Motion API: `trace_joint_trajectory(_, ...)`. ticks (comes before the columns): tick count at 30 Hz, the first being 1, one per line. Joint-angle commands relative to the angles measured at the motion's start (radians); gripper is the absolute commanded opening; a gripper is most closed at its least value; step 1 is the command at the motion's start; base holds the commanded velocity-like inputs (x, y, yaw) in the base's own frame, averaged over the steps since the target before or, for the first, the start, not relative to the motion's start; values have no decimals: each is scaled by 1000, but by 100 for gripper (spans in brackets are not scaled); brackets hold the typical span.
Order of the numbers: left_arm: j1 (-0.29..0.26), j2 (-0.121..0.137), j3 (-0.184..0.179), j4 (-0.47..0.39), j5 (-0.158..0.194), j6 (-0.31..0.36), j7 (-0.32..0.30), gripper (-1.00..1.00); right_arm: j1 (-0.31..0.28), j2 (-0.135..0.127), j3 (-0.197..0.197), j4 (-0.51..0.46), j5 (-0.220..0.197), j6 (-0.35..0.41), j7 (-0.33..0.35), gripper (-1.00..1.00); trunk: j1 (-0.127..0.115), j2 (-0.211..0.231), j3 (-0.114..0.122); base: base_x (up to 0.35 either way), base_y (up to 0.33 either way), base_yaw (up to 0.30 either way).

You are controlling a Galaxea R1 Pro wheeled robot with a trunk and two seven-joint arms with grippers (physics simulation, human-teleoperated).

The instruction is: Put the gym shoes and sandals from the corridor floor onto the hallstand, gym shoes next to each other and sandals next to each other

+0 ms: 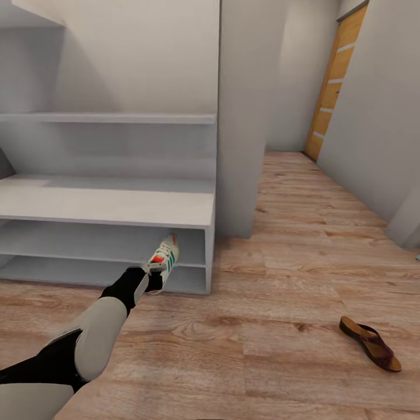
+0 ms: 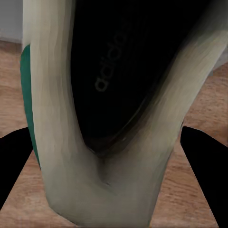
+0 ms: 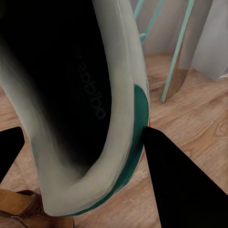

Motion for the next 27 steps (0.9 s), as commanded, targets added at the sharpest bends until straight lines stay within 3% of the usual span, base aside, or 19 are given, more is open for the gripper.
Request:
trace_joint_trajectory(1,7,-1,4,1,-3,-28,2,-100,-1,0,-3,-1,0,6,7,-100,0,0,-1,27,-1,0)
trace_joint_trajectory(2,13,-1,2,7,-4,-75,2,-100,-1,0,-3,-1,0,6,7,-100,0,0,-1,217,0,0)
trace_joint_trajectory(3,14,-1,1,7,-4,-77,2,-100,-1,0,-3,-1,0,6,7,-100,0,0,-1,260,0,0)
trace_joint_trajectory(27,14,-1,-3,-1,-5,-81,4,-100,-1,0,-2,3,0,6,7,-100,0,0,-1,143,0,0)
